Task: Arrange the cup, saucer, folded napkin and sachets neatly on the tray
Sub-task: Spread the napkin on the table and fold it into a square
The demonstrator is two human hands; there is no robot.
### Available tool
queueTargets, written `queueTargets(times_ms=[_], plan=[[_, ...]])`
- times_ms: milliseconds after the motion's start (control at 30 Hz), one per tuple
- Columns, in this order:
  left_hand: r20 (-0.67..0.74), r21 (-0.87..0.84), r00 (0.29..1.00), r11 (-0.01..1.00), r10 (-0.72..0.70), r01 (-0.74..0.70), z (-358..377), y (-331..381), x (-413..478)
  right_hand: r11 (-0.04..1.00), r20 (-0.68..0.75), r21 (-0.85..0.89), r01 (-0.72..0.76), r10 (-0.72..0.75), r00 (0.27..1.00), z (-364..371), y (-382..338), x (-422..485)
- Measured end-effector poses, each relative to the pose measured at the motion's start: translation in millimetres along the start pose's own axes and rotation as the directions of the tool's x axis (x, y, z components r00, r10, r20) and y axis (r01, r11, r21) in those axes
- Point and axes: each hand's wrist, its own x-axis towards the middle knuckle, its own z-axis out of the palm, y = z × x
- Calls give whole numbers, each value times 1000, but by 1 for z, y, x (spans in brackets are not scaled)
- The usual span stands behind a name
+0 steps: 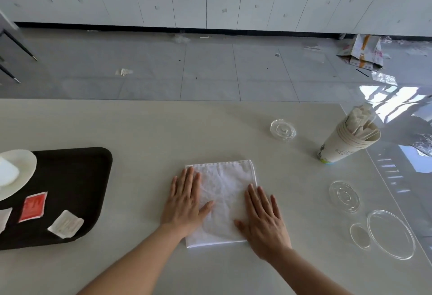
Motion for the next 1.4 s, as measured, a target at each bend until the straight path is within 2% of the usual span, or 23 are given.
queueTargets(times_ms=[133, 300, 500, 733, 767, 867, 900, 1000, 1167, 1300, 1400], plan=[[-13, 18, 1000, 1000, -16, 16, -7, -29, -17, 1000, 45, 14, -4, 4, 999, 5, -32, 2], [-78, -113, 997, 993, 20, -29, -15, -3, -54, 1000, -10, 11, -16, 17, 1000, -9, -38, 13], [0, -69, 1000, 998, -9, 9, 3, 5, -76, 1000, 19, -1, 23, -23, 1000, -17, -30, 69], [84, -118, 996, 993, 8, 2, -7, 5, -74, 999, 91, 32, 43, -46, 995, -18, -27, 72], [61, -149, 998, 989, 18, -8, -9, 3, -73, 997, 68, 51, 63, -67, 995, -19, -27, 67], [-35, -387, 997, 919, 72, -80, -22, -14, -80, 978, -68, 131, 161, -153, 986, -22, -26, 39], [-73, -410, 991, 903, 108, -129, -25, -22, -85, 968, -106, 155, 197, -182, 978, -20, -25, 27], [-139, -353, 964, 898, 226, -261, -30, -38, -102, 949, -154, 165, 269, -245, 957, -13, -15, -3], [-221, -204, 933, 922, 284, -329, -25, -41, -110, 926, -165, 150, 346, -322, 932, -9, -4, -29], [-303, -91, 909, 941, 285, -325, -22, -34, -112, 926, -104, 146, 350, -337, 936, -14, -1, -31], [-368, -102, 901, 953, 229, -284, -27, -33, -110, 926, -102, 159, 343, -330, 938, -17, -1, -32]])
